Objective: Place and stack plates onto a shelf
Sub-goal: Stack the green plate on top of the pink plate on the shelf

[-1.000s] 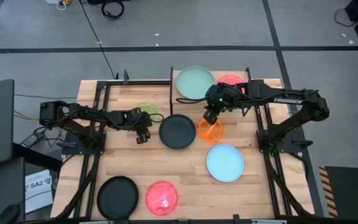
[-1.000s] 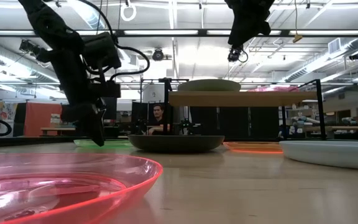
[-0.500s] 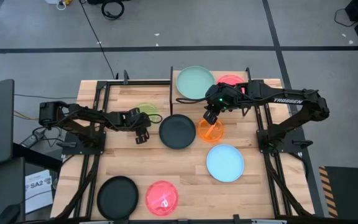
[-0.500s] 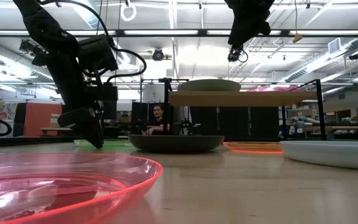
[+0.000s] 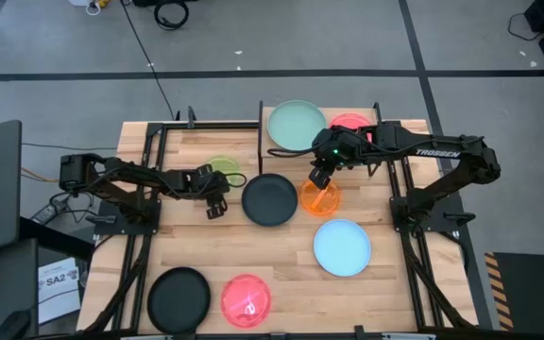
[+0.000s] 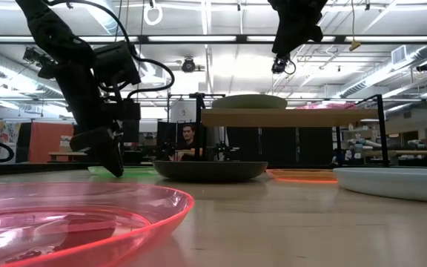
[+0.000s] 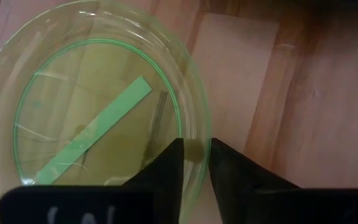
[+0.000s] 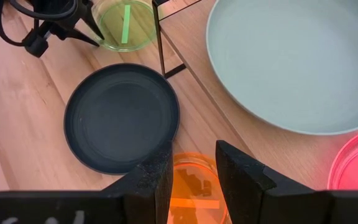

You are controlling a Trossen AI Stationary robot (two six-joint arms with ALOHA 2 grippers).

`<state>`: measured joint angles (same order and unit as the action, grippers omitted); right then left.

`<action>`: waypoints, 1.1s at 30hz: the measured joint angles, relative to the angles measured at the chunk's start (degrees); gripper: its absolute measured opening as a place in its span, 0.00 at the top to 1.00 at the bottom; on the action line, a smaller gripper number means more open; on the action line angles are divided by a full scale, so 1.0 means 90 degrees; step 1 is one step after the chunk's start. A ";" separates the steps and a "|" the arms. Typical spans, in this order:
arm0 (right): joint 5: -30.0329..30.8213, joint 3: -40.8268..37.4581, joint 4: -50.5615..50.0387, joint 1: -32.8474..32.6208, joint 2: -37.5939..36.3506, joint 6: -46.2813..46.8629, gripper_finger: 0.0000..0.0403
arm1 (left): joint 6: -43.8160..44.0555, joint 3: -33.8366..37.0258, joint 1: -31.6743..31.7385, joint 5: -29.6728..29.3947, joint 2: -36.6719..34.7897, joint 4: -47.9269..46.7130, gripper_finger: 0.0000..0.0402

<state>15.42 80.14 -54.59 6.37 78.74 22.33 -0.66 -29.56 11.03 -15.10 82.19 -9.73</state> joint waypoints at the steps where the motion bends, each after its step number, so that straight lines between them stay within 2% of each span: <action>1: 0.0000 0.0000 0.0000 0.0002 0.0000 0.0000 0.68 | 0.0001 0.0002 0.0000 0.0004 0.0000 0.0006 0.83; 10: 0.0007 0.0000 0.0005 0.0002 0.0000 0.0000 0.68 | -0.0006 0.0002 0.0005 -0.0096 0.0007 0.0033 0.98; 18: 0.0009 0.0000 0.0007 0.0002 0.0000 0.0000 0.68 | -0.0008 0.0001 0.0005 -0.0392 -0.0002 -0.0006 0.98; 27: 0.0012 0.0000 0.0120 0.0002 0.0000 0.0000 0.68 | 0.0001 -0.0027 0.0005 -0.0419 -0.0061 -0.0044 0.98; 33: 0.0007 0.0000 0.0452 0.0002 0.0000 0.0000 0.68 | 0.0001 -0.0522 -0.0002 -0.0660 -0.0110 -0.0817 0.98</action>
<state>15.49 80.14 -50.52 6.39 78.74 22.33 -0.64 -34.26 11.01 -21.04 81.21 -17.08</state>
